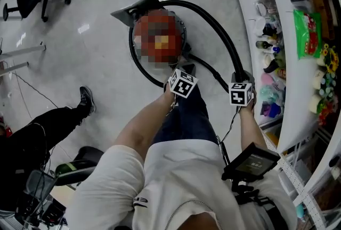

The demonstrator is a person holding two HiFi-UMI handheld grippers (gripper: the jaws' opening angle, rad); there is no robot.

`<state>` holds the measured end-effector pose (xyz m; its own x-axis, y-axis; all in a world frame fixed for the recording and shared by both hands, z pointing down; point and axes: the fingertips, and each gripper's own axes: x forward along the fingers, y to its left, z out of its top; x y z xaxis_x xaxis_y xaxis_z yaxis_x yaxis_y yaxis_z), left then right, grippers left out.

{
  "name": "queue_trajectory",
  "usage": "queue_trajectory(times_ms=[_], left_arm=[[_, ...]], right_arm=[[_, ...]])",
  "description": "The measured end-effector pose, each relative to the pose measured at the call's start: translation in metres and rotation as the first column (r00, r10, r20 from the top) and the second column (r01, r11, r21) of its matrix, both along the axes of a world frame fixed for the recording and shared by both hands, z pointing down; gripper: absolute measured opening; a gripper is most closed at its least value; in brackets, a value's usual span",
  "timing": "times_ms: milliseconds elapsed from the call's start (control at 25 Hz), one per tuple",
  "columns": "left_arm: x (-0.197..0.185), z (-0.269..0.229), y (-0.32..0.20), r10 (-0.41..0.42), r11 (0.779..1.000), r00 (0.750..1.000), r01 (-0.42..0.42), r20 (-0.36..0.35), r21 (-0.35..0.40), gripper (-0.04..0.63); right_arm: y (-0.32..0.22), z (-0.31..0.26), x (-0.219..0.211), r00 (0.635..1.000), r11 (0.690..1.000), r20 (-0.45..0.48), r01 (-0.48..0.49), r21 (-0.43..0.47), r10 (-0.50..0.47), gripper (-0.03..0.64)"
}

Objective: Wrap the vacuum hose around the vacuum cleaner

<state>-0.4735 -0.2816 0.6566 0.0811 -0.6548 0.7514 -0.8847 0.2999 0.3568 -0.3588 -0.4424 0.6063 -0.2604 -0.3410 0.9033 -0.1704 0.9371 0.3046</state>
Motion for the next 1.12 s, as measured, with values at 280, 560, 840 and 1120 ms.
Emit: queue_trajectory(times_ms=[280, 560, 840, 1120], left_arm=[[0.073, -0.009, 0.035, 0.038, 0.999, 0.999, -0.037, -0.033, 0.027, 0.003], [0.162, -0.020, 0.042, 0.123, 0.987, 0.991, -0.117, -0.058, 0.106, 0.005], [0.218, -0.020, 0.054, 0.068, 0.994, 0.996, -0.062, -0.059, 0.095, 0.005], [0.284, -0.022, 0.054, 0.135, 0.984, 0.991, -0.134, 0.003, 0.114, 0.006]], right_arm=[[0.049, -0.001, 0.052, 0.998, 0.996, -0.041, -0.052, -0.067, 0.049, 0.164], [0.068, 0.006, 0.101, 0.993, 0.980, -0.062, -0.114, -0.164, 0.105, 0.164], [0.085, 0.012, 0.112, 0.991, 0.951, -0.006, -0.130, -0.279, 0.134, 0.164], [0.099, 0.014, 0.127, 0.990, 0.921, 0.029, -0.120, -0.371, 0.140, 0.164]])
